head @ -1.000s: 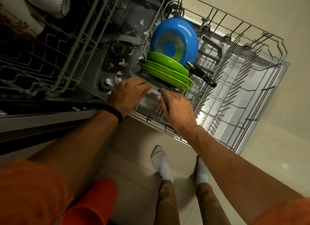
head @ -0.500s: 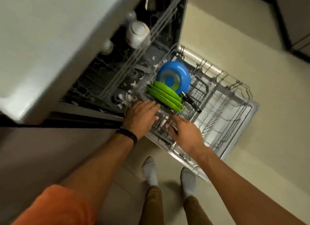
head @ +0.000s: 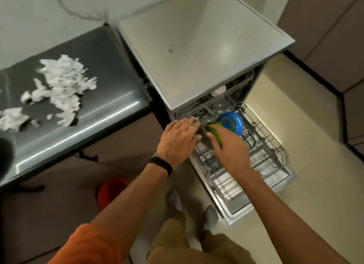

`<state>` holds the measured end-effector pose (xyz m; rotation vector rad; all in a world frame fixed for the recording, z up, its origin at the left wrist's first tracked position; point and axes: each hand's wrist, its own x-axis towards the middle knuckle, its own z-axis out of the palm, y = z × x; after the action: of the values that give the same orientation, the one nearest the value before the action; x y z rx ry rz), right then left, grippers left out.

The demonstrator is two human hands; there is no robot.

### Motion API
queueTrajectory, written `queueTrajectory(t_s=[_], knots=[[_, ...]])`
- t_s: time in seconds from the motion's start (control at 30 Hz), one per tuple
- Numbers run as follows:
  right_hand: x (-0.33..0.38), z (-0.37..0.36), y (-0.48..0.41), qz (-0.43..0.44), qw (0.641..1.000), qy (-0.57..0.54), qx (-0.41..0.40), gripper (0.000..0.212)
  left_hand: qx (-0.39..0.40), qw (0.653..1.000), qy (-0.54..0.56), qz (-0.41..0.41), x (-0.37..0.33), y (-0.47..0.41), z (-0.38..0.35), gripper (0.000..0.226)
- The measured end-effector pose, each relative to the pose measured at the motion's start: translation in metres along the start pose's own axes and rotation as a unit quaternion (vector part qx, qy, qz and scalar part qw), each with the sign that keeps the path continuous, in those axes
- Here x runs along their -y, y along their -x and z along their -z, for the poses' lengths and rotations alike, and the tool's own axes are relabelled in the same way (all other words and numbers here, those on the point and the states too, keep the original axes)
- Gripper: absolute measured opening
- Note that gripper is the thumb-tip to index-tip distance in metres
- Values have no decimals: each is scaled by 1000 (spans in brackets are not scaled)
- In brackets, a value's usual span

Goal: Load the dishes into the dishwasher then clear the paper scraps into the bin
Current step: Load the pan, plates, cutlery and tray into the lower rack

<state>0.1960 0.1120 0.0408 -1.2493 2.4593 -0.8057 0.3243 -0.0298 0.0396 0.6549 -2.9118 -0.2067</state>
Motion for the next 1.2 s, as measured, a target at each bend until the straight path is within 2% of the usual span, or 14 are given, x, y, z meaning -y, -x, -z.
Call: queueTrajectory(t_s=[0.13,0.3,0.43,0.63,0.9,1.2], knots=[[59,6,1,75,997,-27,19,41,-53,996,0,68,25,42,47,48],[141,-23,-1,166,984,-25,59,42,-116,982,-11,149,79,109,87,46],[215,-65,-5,232,969,-24,76,36,-151,961,-32,229,136,171,109,43],[318,-135,-1,312,942,-9,120,38,-174,929,-58,321,220,257,136,43],[456,-226,8,431,880,18,198,39,-199,868,-80,447,305,366,157,44],[545,-296,-12,532,806,57,253,37,-204,796,-63,566,347,406,160,51]])
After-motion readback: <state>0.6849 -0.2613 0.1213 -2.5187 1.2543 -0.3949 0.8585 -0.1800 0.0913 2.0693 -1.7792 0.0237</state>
